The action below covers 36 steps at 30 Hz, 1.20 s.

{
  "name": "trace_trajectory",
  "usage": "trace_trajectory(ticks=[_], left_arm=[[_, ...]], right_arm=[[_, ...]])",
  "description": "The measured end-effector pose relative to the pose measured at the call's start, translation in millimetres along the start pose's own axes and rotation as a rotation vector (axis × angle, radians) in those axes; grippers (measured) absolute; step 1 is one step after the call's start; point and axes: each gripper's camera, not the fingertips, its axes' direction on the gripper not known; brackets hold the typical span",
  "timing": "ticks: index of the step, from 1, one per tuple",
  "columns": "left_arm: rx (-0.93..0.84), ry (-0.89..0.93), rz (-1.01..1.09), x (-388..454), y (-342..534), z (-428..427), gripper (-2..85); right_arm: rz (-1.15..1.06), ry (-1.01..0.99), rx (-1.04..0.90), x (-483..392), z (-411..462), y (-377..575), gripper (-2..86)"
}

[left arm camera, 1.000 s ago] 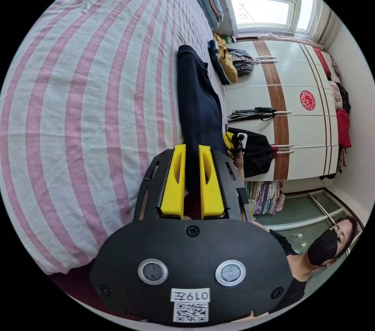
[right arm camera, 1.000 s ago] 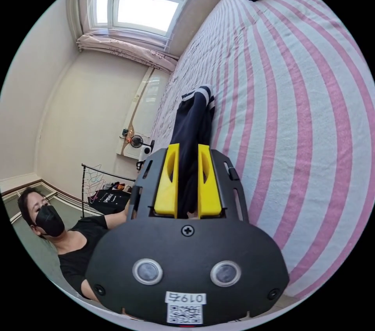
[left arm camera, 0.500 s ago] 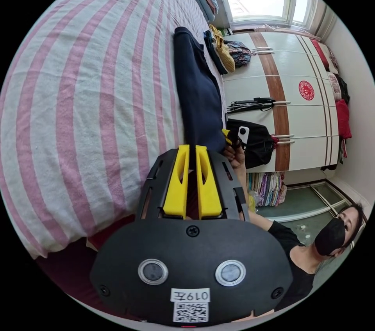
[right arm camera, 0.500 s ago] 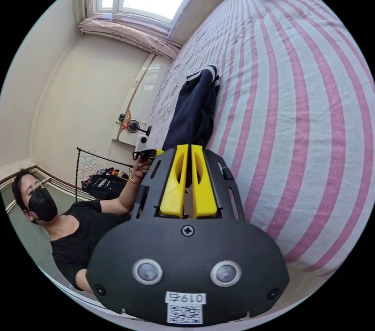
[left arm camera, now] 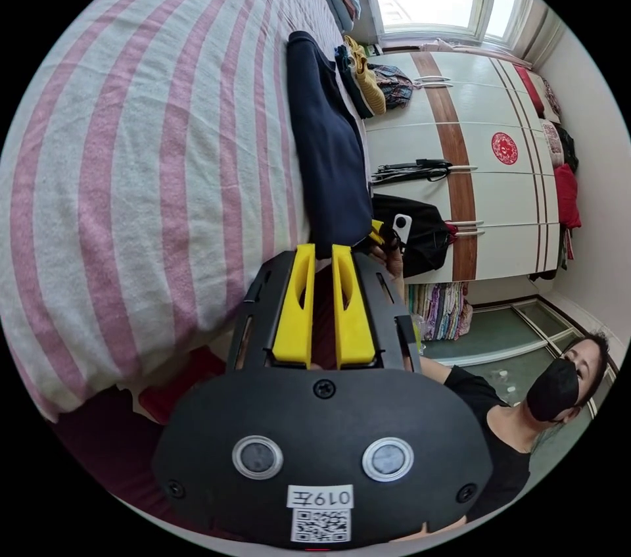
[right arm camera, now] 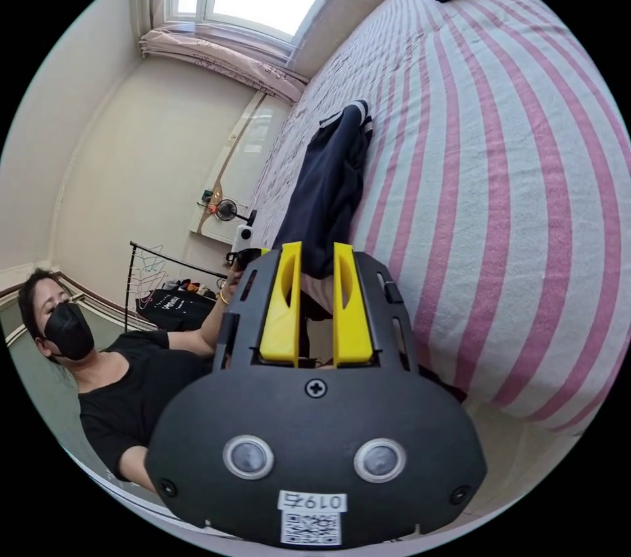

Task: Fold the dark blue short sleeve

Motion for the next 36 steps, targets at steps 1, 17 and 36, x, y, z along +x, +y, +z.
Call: trace_trajectory(ticks=[1, 17, 36], left_arm=[[0.008, 0.002, -0.005, 0, 5, 1, 2.4], [0.313, -0.459, 0.392, 128, 120, 8, 1.0], [0.191, -0.896, 0.46, 225, 252, 115, 0.8]], right_arm=[[0.003, 0.005, 0.001, -1, 4, 3, 3.9], [-0.444, 0.583, 0.334, -148, 53, 123, 0.0], [-0.229, 1.078, 0.171, -243, 275, 236, -0.7]])
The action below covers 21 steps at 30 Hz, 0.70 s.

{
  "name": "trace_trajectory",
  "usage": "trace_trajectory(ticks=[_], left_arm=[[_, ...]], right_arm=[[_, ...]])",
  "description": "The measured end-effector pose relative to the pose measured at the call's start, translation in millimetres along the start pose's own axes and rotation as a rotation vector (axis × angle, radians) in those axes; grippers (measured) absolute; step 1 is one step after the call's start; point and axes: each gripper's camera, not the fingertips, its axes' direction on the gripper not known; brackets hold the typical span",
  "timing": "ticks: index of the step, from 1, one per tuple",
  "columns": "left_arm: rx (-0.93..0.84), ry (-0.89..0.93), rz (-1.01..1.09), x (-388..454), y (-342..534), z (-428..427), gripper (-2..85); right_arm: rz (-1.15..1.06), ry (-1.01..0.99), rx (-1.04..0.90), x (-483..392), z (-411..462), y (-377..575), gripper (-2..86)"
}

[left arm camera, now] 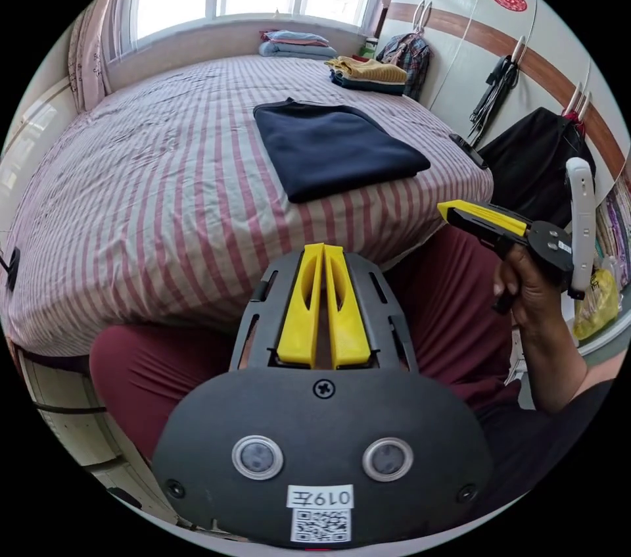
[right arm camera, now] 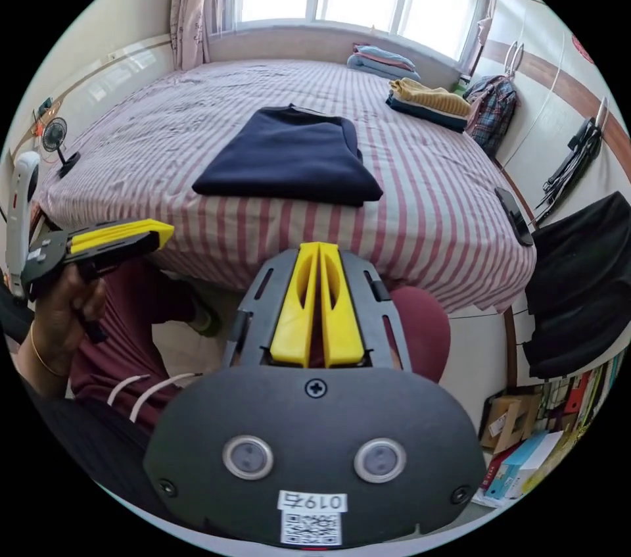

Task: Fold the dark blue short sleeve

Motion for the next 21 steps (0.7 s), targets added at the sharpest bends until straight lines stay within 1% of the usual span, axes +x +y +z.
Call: trace_trajectory(ticks=[2, 5, 7, 11, 13, 16, 21], left_arm=[[0.003, -0.013, 0.025, 5, 1, -10, 0.8], [0.07, -0.028, 0.019, 10, 5, -21, 0.8], [0.076, -0.025, 0.016, 14, 6, -25, 0.8], [0.022, -0.023, -0.007, 27, 8, -25, 0.9], [-0.002, -0.06, 0.007, 37, 12, -24, 0.9], [0.005, -0.048, 0.026, 52, 25, -26, 0.9], [-0.043, -0.028, 0.062, 67, 42, -22, 1.0]], right_arm=[[0.0, -0.002, -0.001, -5, -4, 4, -0.7], [0.018, -0.03, 0.018, -10, -8, 8, -0.7], [0.029, -0.044, 0.033, -15, -8, 9, -0.8], [0.031, 0.028, 0.065, -24, -8, 14, -0.7], [0.023, -0.001, 0.065, -25, -3, 20, -0.8], [-0.007, -0.101, 0.07, -25, 5, 35, -0.8], [-0.031, -0.13, 0.141, -24, 9, 68, -0.9]])
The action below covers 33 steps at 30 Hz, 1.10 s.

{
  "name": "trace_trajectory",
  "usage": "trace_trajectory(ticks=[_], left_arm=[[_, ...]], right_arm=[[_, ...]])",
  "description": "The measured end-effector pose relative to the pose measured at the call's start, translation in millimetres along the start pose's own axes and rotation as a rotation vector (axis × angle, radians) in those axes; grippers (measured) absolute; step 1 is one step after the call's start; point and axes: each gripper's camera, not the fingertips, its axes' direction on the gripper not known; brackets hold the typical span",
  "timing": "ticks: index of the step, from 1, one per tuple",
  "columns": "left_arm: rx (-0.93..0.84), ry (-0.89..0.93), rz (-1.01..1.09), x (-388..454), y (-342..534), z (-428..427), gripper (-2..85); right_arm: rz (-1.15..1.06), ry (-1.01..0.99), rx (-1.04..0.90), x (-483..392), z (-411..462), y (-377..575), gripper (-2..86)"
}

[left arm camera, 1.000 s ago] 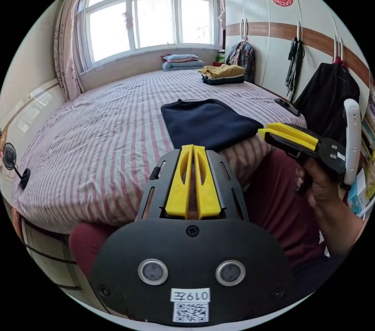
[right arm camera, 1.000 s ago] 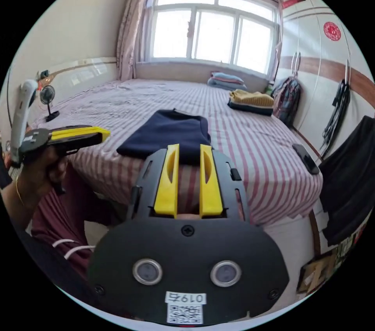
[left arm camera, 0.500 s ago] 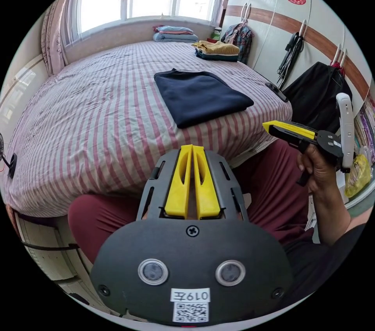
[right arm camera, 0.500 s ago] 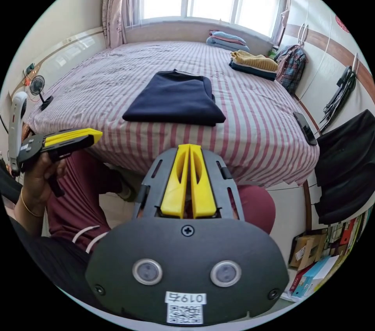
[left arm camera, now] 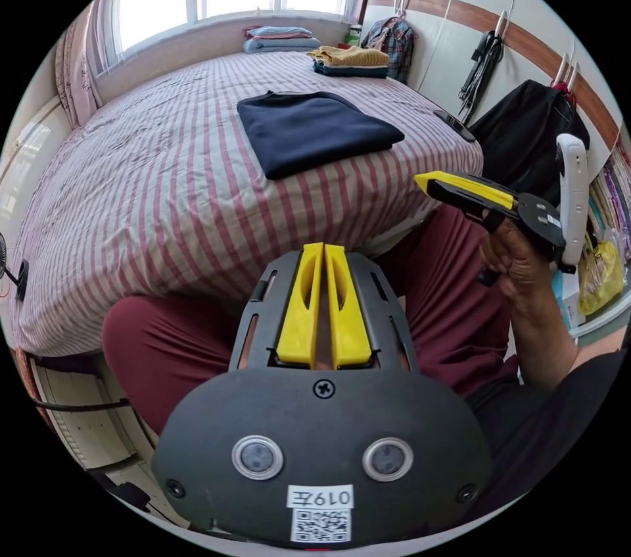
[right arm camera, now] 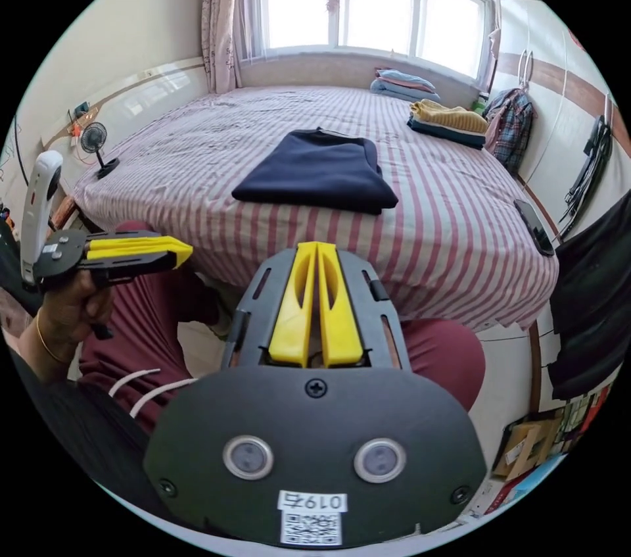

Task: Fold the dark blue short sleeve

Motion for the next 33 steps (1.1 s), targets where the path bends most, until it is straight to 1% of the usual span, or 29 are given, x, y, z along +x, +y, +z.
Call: trace_trajectory(ticks=[3, 5, 8, 9, 10, 13, 15, 17, 19, 22, 24, 26, 29, 31, 33], left_arm=[[0.006, -0.051, 0.012, 7, 2, -7, 1.0], [0.042, -0.095, 0.026, 11, 4, -18, 0.9], [0.066, -0.123, 0.027, 11, 6, -29, 0.9], [0.069, -0.125, 0.02, 9, 6, -31, 0.9], [0.07, -0.127, 0.007, 6, 7, -33, 0.9], [0.108, -0.09, -0.018, -4, 9, -38, 0.9], [0.129, -0.061, -0.029, -10, 10, -39, 0.9], [0.134, -0.027, -0.033, -16, 11, -35, 0.9], [0.125, -0.007, -0.019, -20, 9, -30, 0.9], [0.107, -0.014, 0.002, -26, 1, -22, 1.0], [0.112, -0.013, 0.004, -32, -4, -21, 1.1], [0.108, 0.006, -0.01, -42, -11, -16, 1.1], [0.104, 0.039, -0.019, -55, -19, -8, 1.0], [0.111, 0.045, -0.019, -61, -24, -5, 1.0], [0.121, 0.04, -0.01, -67, -29, -3, 0.9]], right_arm=[[0.011, -0.021, 0.029, 2, 2, 16, -0.8], [0.032, -0.054, 0.053, 5, 2, 23, -0.6], [0.042, -0.068, 0.129, 5, -2, 31, 0.7], [0.043, -0.083, 0.178, 5, -6, 33, 3.5], [0.053, -0.08, 0.182, 4, -8, 33, 5.2], [0.066, -0.073, 0.16, -1, -6, 28, 6.8], [0.066, -0.076, 0.153, -4, -6, 25, 6.3], [0.059, -0.07, 0.153, -8, -4, 21, 4.8], [0.029, -0.058, 0.126, -13, 1, 14, 1.0], [-0.009, -0.072, 0.085, -21, 14, 3, -0.3], [-0.022, -0.027, 0.068, -26, 22, -3, -0.5], [-0.031, -0.012, 0.054, -29, 30, -9, -0.5], [0.026, -0.071, 0.053, -20, 42, -19, 0.8], [0.086, -0.112, 0.031, -8, 53, -26, 4.3], [0.118, -0.153, 0.01, -1, 63, -28, 4.9]])
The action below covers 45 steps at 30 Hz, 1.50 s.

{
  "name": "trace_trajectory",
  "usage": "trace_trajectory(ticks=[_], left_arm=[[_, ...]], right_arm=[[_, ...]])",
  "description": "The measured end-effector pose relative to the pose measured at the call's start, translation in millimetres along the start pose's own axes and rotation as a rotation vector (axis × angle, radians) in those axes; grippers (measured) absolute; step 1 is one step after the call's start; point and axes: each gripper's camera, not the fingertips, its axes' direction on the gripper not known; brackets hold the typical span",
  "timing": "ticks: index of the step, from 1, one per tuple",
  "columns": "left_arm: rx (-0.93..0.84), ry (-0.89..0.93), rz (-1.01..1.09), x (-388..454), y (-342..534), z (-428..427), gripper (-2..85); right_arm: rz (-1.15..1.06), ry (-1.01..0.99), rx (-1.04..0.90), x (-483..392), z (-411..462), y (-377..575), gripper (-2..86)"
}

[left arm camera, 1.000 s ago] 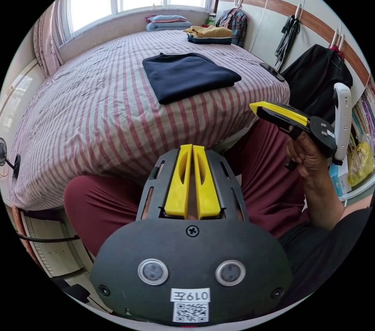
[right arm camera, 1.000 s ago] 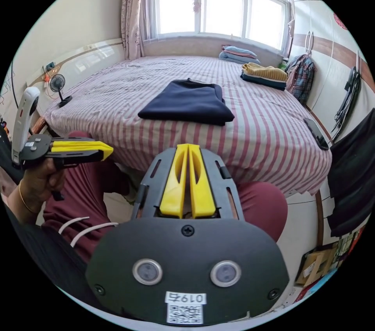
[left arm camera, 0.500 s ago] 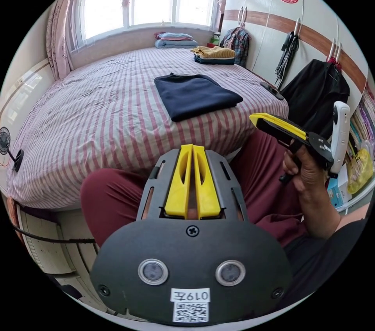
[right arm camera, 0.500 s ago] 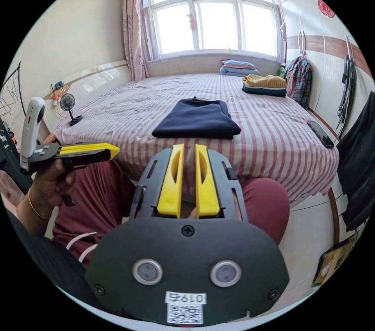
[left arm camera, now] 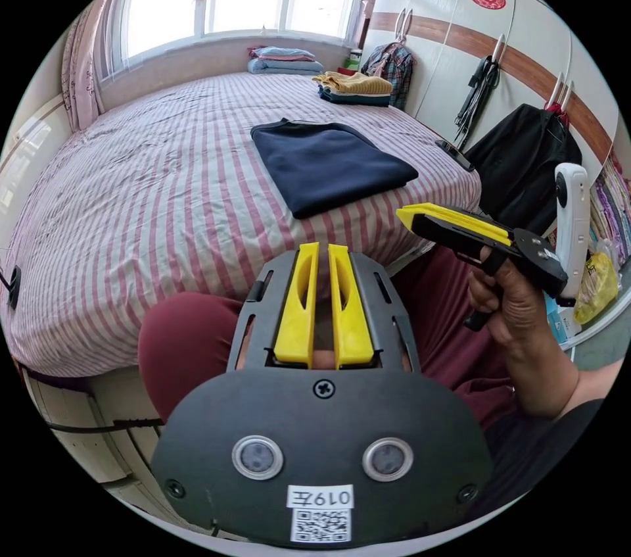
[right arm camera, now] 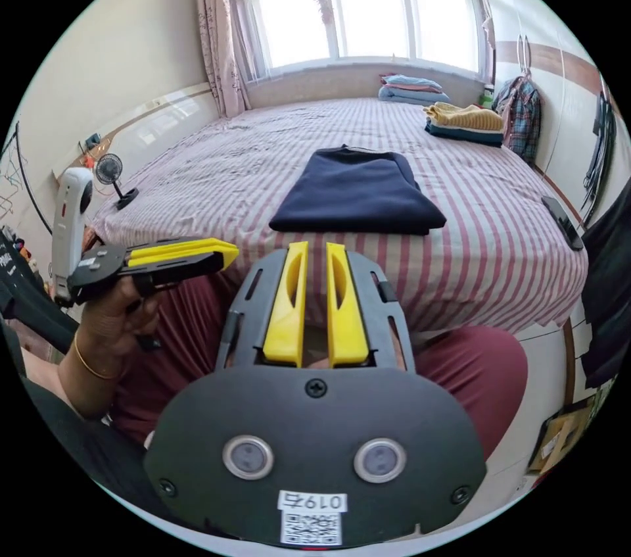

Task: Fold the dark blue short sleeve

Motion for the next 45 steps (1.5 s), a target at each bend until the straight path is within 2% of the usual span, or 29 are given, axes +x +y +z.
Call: trace_trajectory(ticks=[5, 14, 18, 20, 22, 28, 38, 45], left_arm=[[0.029, -0.03, 0.041, -17, -22, 4, 0.8], [0.052, -0.042, 0.032, -66, -61, 25, 0.7], [0.043, -0.029, -0.01, -93, -69, 39, 0.7], [0.051, 0.05, -0.051, -109, -66, 47, 0.8], [0.076, 0.087, -0.066, -118, -64, 48, 0.8], [0.097, 0.135, -0.088, -138, -63, 54, 0.8], [0.067, 0.175, -0.115, -167, -76, 73, 0.8], [0.064, 0.188, -0.144, -186, -84, 83, 0.7]], right_arm=[[0.027, 0.026, -0.008, 9, 21, -2, 0.7], [0.288, -0.205, 0.019, 80, 59, -13, -0.4], [0.378, -0.311, 0.04, 104, 72, -17, 5.3], [0.447, -0.415, 0.069, 118, 80, -15, 6.5], [0.56, -0.529, 0.104, 136, 92, -10, 7.6], [0.808, -0.701, 0.143, 182, 121, 8, 11.4], [0.863, -0.655, 0.163, 210, 125, -19, 11.1], [1.011, -0.75, 0.189, 224, 140, -20, 10.5]])
